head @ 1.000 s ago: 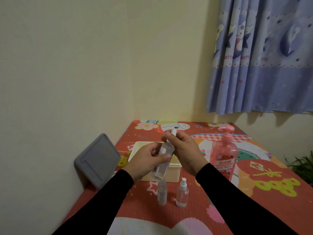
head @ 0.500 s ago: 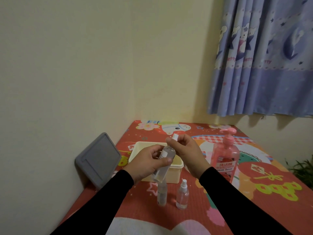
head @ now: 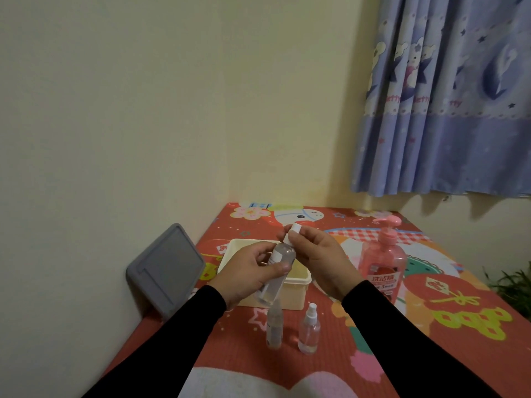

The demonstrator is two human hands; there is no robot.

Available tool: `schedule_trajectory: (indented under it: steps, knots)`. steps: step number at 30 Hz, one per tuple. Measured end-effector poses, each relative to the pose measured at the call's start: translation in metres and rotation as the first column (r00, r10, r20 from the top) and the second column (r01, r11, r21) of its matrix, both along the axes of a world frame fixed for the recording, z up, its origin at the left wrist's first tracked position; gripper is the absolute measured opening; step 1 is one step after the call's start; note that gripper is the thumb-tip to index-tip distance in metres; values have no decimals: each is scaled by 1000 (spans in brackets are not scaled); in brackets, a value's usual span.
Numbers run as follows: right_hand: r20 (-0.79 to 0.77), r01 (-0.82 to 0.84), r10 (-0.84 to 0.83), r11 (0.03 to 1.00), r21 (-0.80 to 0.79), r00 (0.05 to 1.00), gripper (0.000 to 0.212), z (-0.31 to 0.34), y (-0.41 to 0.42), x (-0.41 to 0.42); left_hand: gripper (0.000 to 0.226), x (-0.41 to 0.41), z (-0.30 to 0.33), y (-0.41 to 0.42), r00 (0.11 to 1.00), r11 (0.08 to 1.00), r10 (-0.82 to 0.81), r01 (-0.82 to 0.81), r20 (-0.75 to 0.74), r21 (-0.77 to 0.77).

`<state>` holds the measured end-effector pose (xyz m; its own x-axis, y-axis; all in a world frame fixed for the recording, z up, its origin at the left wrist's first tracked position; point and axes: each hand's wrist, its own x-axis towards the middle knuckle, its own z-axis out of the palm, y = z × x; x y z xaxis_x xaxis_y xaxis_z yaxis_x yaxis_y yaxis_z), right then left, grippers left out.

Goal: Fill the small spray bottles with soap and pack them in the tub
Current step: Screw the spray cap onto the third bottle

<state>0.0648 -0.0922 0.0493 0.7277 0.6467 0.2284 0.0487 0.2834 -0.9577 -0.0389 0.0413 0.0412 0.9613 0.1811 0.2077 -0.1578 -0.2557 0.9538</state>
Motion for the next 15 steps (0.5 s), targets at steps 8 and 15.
schedule_trajectory:
  steps: [8, 15]
  knots:
    - [173, 239, -219, 965, -108, 960, 55, -3, 1, -7, 26, 0, -2, -5, 1000, 995, 22, -20, -18, 99]
    - [22, 12, -12, 1000, -29, 1000, 26, -2, -2, -2, 27, -1, 2, -1, 999, 998, 28, -27, -20, 51]
